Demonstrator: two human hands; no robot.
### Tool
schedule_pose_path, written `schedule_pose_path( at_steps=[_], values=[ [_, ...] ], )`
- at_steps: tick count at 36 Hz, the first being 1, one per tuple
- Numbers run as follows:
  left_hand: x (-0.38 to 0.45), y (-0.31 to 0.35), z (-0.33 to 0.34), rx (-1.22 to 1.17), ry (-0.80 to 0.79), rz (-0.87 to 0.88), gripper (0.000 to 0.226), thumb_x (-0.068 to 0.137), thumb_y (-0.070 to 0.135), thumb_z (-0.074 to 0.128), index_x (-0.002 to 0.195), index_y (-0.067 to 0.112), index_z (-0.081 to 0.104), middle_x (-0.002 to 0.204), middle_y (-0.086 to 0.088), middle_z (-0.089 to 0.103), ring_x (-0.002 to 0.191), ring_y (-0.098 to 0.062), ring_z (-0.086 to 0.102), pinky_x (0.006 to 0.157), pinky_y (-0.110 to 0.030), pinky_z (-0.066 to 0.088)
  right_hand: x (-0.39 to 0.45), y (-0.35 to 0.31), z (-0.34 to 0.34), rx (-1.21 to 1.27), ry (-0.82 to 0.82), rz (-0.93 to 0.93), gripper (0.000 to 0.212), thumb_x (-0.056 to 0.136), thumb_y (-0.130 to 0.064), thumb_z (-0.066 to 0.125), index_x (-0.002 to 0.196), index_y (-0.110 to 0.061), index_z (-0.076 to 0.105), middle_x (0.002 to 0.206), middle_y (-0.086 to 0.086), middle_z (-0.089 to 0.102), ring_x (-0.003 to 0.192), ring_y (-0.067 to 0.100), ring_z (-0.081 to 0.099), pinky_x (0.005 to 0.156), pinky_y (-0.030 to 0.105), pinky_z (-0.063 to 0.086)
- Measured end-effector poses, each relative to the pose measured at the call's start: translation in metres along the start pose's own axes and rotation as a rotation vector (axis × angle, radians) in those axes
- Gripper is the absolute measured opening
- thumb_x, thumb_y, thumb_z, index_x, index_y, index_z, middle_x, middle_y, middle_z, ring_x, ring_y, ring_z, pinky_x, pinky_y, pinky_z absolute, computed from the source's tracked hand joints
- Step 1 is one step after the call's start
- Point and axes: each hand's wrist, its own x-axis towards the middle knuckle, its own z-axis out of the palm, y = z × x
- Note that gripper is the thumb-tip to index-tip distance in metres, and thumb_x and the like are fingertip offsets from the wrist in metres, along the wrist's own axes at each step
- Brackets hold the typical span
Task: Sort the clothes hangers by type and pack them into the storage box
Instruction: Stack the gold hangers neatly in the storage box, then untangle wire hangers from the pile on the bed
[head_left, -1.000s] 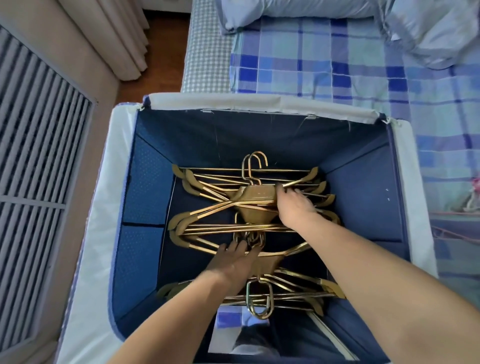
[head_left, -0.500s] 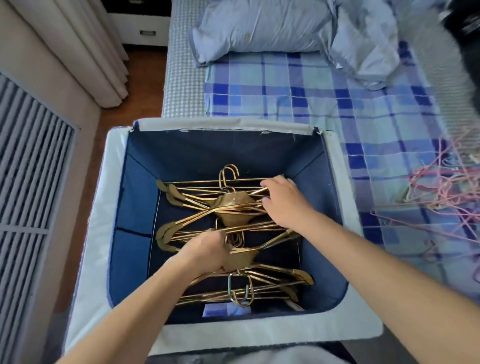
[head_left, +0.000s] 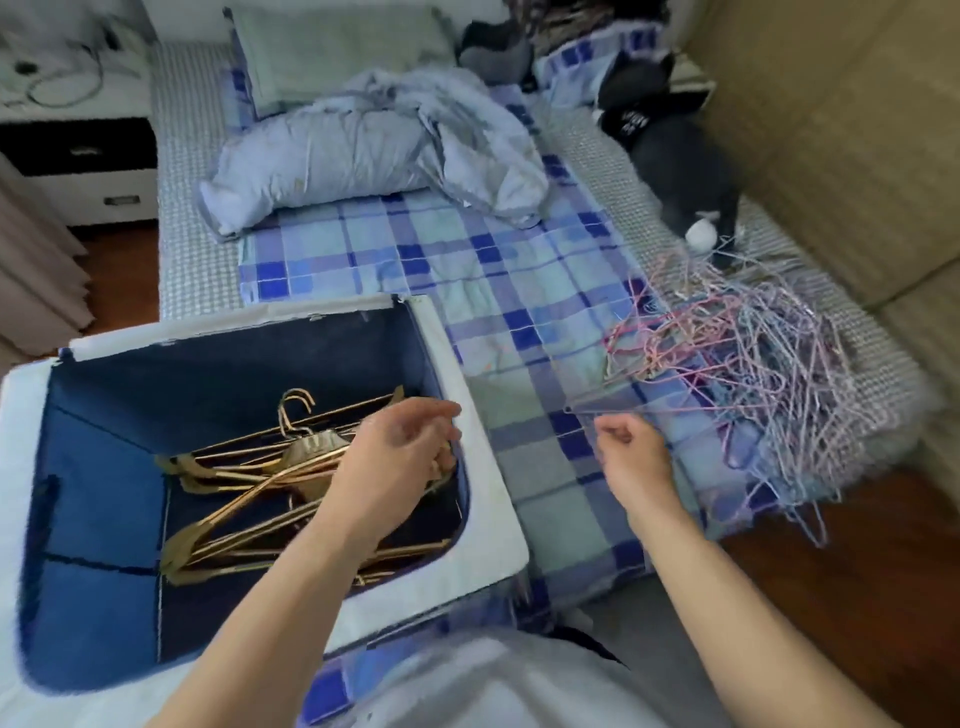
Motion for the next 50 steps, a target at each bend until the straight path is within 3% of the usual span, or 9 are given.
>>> schedule_pose_path(
  at_steps=[8, 18, 21, 30, 36, 39, 44, 48, 50],
  values=[
    [-0.026, 0.022, 0.114, -0.067, -0.144, -0.067, 0.023, 0.104, 0.009, 0.051, 0.108, 0.016, 0.073, 0.088, -0.006, 0.075, 0.073, -0.018, 0.069, 0.074, -0.028, 0.058, 0.047, 0.095, -0.104, 0.12, -0.032, 0.212, 0.016, 0.093, -0.008, 0.057, 0.094, -0.019, 0.069, 0.091, 0.006, 0.07, 0.087, 0.027, 0.065, 0.092, 0.052, 0.055],
    [-0.049, -0.024, 0.322, -0.106, -0.251, -0.432, 0.019, 0.101, 0.005, 0.054, 0.1, 0.01, 0.072, 0.084, -0.009, 0.071, 0.064, -0.018, 0.063, 0.064, -0.03, 0.053, 0.09, 0.205, -0.19, 0.082, -0.284, 0.332, 0.015, 0.094, 0.003, 0.055, 0.091, -0.006, 0.066, 0.073, 0.013, 0.063, 0.059, 0.019, 0.056, 0.057, 0.029, 0.047],
    [-0.055, -0.022, 0.347, -0.055, -0.235, -0.448, 0.015, 0.101, 0.012, 0.057, 0.103, 0.016, 0.072, 0.089, -0.008, 0.073, 0.07, -0.016, 0.066, 0.071, -0.03, 0.056, 0.097, 0.213, -0.205, 0.045, -0.352, 0.339, 0.013, 0.092, 0.003, 0.057, 0.09, -0.004, 0.067, 0.07, 0.011, 0.064, 0.063, 0.021, 0.058, 0.064, 0.035, 0.049],
    [-0.052, -0.033, 0.314, -0.103, 0.223, -0.444, 0.021, 0.1, 0.005, 0.053, 0.113, 0.01, 0.069, 0.089, -0.009, 0.071, 0.077, -0.026, 0.065, 0.077, -0.039, 0.058, 0.085, 0.171, -0.159, -0.117, -0.681, 0.135, 0.017, 0.095, -0.011, 0.054, 0.092, -0.019, 0.069, 0.086, 0.005, 0.071, 0.084, 0.024, 0.068, 0.081, 0.041, 0.057],
    [-0.071, -0.02, 0.252, -0.13, 0.576, -0.296, 0.025, 0.101, 0.006, 0.053, 0.099, 0.021, 0.072, 0.086, -0.002, 0.077, 0.082, -0.024, 0.074, 0.075, -0.032, 0.061, 0.061, 0.159, -0.105, -0.24, -0.914, 0.148, 0.019, 0.088, -0.01, 0.052, 0.077, -0.015, 0.067, 0.08, 0.007, 0.068, 0.067, 0.018, 0.062, 0.064, 0.032, 0.049],
    [-0.076, -0.025, 0.204, -0.056, 0.703, -0.228, 0.025, 0.101, 0.005, 0.052, 0.1, 0.021, 0.071, 0.083, 0.003, 0.076, 0.078, -0.017, 0.073, 0.073, -0.029, 0.058, 0.053, 0.148, -0.059, -0.309, -1.012, 0.137, 0.016, 0.094, -0.011, 0.051, 0.094, -0.01, 0.066, 0.082, 0.009, 0.065, 0.071, 0.018, 0.061, 0.06, 0.028, 0.049],
    [-0.071, -0.045, 0.139, 0.171, 0.757, -0.205, 0.023, 0.1, 0.009, 0.056, 0.101, 0.026, 0.071, 0.092, 0.014, 0.073, 0.085, -0.004, 0.067, 0.071, -0.019, 0.051, 0.058, 0.125, 0.032, -0.337, -1.012, 0.096, 0.02, 0.096, -0.015, 0.06, 0.114, -0.007, 0.062, 0.108, 0.011, 0.065, 0.095, 0.022, 0.059, 0.076, 0.03, 0.046],
    [-0.059, -0.073, 0.096, 0.28, 0.725, -0.258, 0.028, 0.099, 0.004, 0.056, 0.103, 0.026, 0.071, 0.097, 0.014, 0.073, 0.091, -0.003, 0.067, 0.066, -0.008, 0.044, 0.074, 0.122, 0.105, -0.138, -0.931, 0.178, 0.018, 0.086, 0.004, 0.067, 0.087, -0.009, 0.054, 0.077, 0.004, 0.06, 0.073, 0.019, 0.059, 0.057, 0.023, 0.047],
    [-0.053, -0.08, 0.082, 0.293, 0.714, -0.275, 0.027, 0.099, 0.005, 0.056, 0.103, 0.027, 0.071, 0.097, 0.015, 0.073, 0.09, -0.003, 0.067, 0.062, -0.007, 0.045, 0.082, 0.123, 0.13, -0.053, -0.953, 0.276, 0.019, 0.081, 0.0, 0.073, 0.096, -0.005, 0.063, 0.078, 0.009, 0.068, 0.071, 0.023, 0.066, 0.061, 0.024, 0.057]
  ],
)
